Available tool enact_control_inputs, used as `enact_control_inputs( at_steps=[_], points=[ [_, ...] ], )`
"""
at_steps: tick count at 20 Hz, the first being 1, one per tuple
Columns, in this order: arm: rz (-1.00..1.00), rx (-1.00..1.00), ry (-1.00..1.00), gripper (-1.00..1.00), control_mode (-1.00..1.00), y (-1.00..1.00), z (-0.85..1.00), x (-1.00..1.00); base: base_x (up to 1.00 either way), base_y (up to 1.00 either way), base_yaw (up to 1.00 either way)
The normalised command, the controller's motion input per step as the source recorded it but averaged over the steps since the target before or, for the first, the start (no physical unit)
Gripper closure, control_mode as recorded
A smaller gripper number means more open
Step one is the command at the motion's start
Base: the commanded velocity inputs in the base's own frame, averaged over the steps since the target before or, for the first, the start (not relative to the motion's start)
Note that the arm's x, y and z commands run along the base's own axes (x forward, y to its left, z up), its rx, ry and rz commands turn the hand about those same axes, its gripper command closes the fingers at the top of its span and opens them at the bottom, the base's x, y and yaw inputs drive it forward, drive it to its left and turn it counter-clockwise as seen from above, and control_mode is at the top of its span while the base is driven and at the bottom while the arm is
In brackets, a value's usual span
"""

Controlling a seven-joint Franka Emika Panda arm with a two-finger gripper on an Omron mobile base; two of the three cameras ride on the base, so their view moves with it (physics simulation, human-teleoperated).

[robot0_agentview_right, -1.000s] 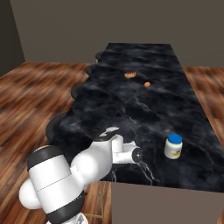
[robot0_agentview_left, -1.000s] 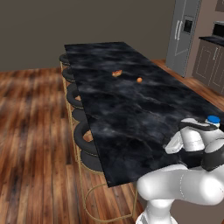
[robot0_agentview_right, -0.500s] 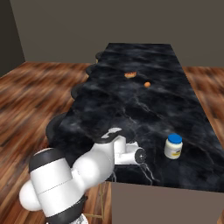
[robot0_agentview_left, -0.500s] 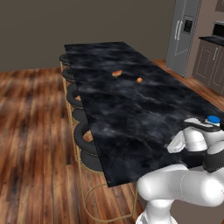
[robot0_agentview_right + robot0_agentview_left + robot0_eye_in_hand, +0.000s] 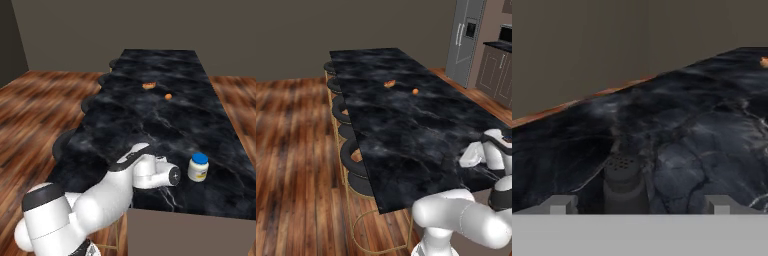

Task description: Move the mayonnaise and shaker from the cabinet to the dining counter.

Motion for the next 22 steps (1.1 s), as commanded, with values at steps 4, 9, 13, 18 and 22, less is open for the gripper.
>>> enact_control_inputs(
  at_steps=[4, 9, 13, 18, 22],
  points=[
    [0.00, 0.01, -0.06, -1.00, -1.00, -0.01, 0.86, -0.42, 0.00, 0.00, 0.00],
    [0.00, 0.00, -0.02, -1.00, -1.00, 0.00, 1.00, -0.34, 0.00, 0.00, 0.00],
    [0.00, 0.00, 0.00, -1.00, -1.00, 0.18, 1.00, -0.21, 0.00, 0.00, 0.00],
    [0.00, -0.05, 0.00, -1.00, -1.00, 0.34, 1.00, -0.23, 0.00, 0.00, 0.00],
    [0.00, -0.15, 0.01, -1.00, -1.00, 0.49, 1.00, -0.29, 0.00, 0.00, 0.00]
  ],
)
